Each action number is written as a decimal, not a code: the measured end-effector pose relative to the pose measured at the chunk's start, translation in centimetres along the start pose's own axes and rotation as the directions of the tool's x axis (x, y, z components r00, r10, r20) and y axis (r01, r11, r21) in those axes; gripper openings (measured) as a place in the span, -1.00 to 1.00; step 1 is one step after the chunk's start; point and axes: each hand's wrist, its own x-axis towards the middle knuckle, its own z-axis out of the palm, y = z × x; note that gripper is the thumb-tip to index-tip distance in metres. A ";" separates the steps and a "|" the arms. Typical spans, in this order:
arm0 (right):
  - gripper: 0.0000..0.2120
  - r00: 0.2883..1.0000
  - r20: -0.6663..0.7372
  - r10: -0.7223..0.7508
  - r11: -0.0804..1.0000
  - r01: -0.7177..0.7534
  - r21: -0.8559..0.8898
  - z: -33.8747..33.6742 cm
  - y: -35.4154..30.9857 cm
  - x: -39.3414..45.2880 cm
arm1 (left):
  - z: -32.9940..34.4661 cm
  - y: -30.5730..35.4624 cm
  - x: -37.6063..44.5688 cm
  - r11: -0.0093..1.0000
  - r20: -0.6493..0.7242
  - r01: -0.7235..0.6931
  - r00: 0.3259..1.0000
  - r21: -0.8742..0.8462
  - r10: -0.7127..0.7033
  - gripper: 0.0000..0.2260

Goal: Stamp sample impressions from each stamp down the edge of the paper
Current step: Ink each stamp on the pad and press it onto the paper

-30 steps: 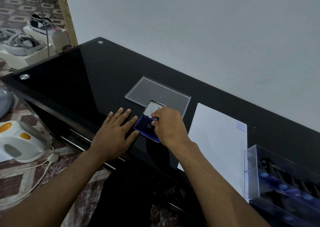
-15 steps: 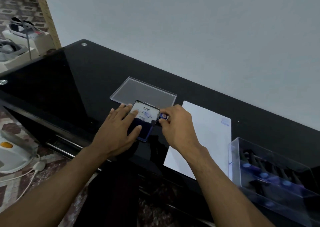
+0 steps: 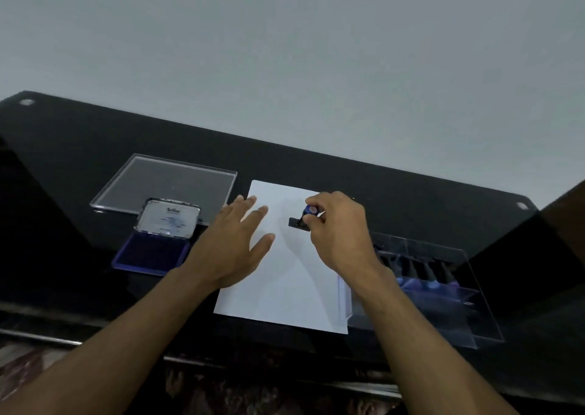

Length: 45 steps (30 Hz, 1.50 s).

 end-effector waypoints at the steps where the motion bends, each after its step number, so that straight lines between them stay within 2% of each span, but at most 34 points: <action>1: -0.88 1.000 -0.020 0.006 1.000 -0.006 -0.010 -0.3 0.9 0.2 | 0.4 0.5 0.5 1.000 0.011 -0.008 1.000 -0.010 0.008 -0.41; 9: -0.89 0.996 -0.093 -0.014 0.997 0.007 -0.076 -1.9 6.1 2.8 | 3.2 3.4 4.7 0.998 0.102 -0.055 0.993 0.001 0.055 -0.41; 15: -0.75 0.997 -0.069 -0.027 0.997 0.022 -0.075 -1.1 8.3 5.1 | 4.3 3.3 7.8 0.997 0.129 -0.078 0.989 0.018 0.075 -0.39; 28: -0.81 1.000 0.021 0.018 0.999 -0.017 -0.049 1.5 9.0 8.4 | 6.5 1.3 11.5 0.991 0.130 -0.105 0.987 0.080 0.094 -0.35; 34: -0.74 1.000 0.016 0.013 0.998 -0.012 -0.060 1.9 9.4 8.3 | 6.7 1.2 11.4 0.987 0.112 -0.116 0.988 0.108 0.104 -0.24; 45: -0.68 0.999 0.049 0.016 1.000 -0.015 -0.021 2.3 9.0 8.7 | 6.8 1.2 11.3 0.983 0.111 -0.129 0.987 0.132 0.115 -0.25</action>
